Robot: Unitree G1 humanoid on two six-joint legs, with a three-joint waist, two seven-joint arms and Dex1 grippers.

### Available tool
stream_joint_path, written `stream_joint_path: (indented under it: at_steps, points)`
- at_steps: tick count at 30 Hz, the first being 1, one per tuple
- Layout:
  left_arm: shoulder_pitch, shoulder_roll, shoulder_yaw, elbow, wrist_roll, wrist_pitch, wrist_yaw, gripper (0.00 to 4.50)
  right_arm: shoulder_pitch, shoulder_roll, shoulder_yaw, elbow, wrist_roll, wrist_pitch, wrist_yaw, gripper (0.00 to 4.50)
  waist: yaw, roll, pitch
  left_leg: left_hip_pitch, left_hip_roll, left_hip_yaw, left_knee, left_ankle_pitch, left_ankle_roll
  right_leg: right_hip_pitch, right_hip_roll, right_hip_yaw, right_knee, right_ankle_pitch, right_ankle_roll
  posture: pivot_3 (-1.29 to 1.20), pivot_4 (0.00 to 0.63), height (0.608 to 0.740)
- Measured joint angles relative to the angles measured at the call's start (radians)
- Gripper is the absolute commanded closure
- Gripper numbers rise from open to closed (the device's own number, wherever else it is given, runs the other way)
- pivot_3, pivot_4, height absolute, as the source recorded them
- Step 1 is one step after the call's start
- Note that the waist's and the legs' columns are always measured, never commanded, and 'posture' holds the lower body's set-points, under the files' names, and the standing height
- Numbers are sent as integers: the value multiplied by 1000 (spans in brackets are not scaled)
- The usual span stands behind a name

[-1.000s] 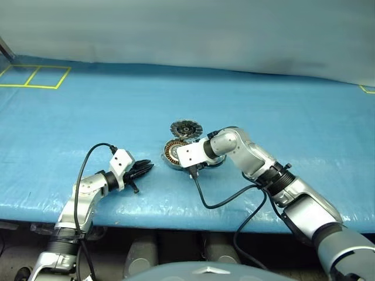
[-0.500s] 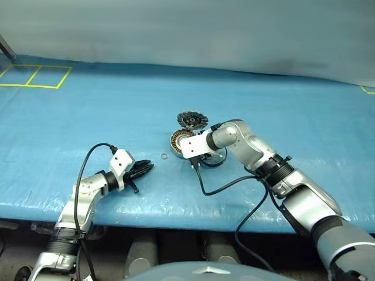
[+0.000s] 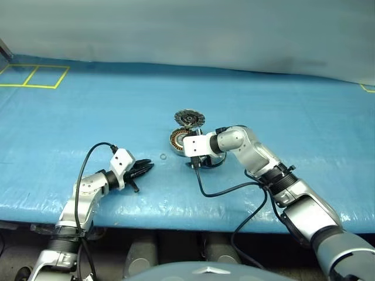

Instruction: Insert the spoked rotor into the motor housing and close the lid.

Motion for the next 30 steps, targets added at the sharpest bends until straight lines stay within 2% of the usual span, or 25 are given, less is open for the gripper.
stream_joint_path:
  at_steps: [5, 11, 18, 26, 28, 30]
  points:
    - [-51, -12, -17, 45, -1, 0, -26, 3762, 74, 12, -103, -195, 116, 82, -11, 51, 1, 0, 0, 0, 0, 0, 0, 0, 0, 1, 0, 0, 0, 0, 0, 0, 150, 740]
    - [-150, -58, -41, 171, 0, -24, -60, 3762, 170, 32, -136, -319, 158, 175, -68, 51, 3, 0, 0, 0, 0, 0, 1, 0, 0, 1, 0, 0, -1, 0, 0, 0, 150, 740]
    - [-237, -77, -64, 289, 5, -46, -107, 3762, 215, 43, -135, -383, 176, 227, -122, 51, 0, 0, 0, 0, 0, -1, 1, 0, 0, 1, 1, 0, -1, 0, 0, 0, 150, 740]
    - [-280, -71, -75, 341, 40, -81, -134, 3762, 243, 35, -137, -415, 183, 247, -166, 51, 0, 0, 0, 0, 0, -1, 1, 0, 0, 2, 1, 0, -1, 0, 0, 0, 150, 740]
    - [-279, -71, -75, 341, 40, -82, -138, 3368, 244, 32, -137, -416, 185, 248, -170, 29, 0, 0, 0, 0, 0, -1, 1, 0, 0, 2, 1, 0, -1, 0, 0, 0, 150, 740]
    - [-272, -71, -75, 341, 41, -89, -135, 3368, 244, 30, -137, -416, 187, 248, -171, 29, 0, 0, 0, 0, 0, -1, 1, 0, 0, 1, 1, 0, -1, 0, 0, 0, 150, 740]
